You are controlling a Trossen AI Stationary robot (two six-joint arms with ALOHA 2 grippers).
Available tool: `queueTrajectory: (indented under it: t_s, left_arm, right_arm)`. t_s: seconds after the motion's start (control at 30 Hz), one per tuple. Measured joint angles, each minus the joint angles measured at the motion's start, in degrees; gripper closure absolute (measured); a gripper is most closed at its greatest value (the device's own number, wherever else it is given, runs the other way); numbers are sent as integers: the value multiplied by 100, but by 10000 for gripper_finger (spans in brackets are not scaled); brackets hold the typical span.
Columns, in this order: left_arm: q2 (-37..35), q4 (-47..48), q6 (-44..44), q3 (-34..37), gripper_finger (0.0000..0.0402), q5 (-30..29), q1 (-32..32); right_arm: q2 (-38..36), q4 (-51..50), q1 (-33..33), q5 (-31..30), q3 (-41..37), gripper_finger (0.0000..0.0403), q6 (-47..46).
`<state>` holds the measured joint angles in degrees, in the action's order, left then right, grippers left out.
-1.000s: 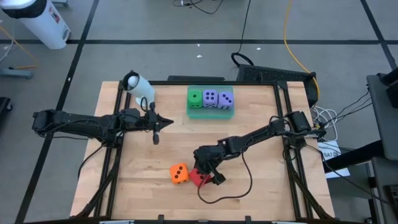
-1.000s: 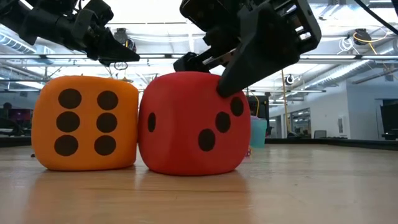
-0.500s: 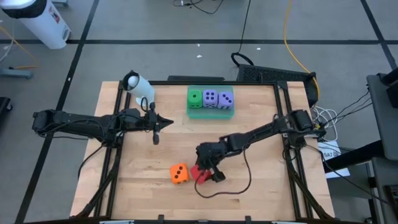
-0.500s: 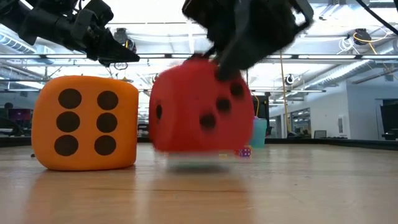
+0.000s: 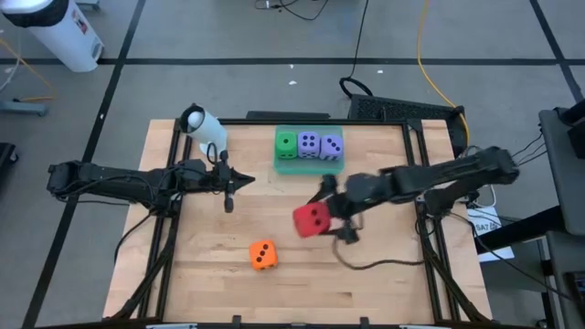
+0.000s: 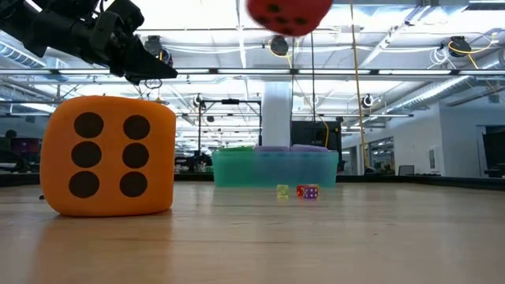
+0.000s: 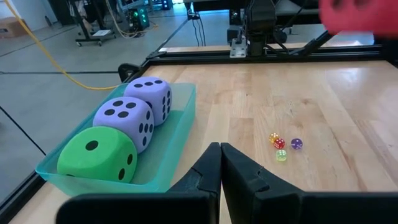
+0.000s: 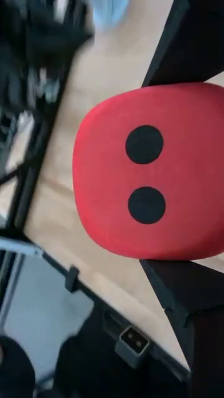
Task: Pick & Place Dice
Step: Put the large red dice into the blue bin
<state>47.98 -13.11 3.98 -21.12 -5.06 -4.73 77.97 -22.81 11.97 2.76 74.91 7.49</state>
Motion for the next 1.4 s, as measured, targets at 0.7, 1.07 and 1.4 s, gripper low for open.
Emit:
queueTrajectory:
  t_s: [0.7, 1.07, 1.4]
  left_arm:
    - [-1, -150, -90, 0, 380, 0, 0]
    - [-2, -63, -108, 0, 380, -57, 0]
    - [-2, -63, 154, 0, 380, -61, 0]
  right_arm:
    - [-3375, 1301, -701, -2843, -3772, 10, -1370]
    - [-972, 2151, -2700, -674, -2704, 10, -362]
    - [690, 2129, -3121, -574, -1737, 10, 562]
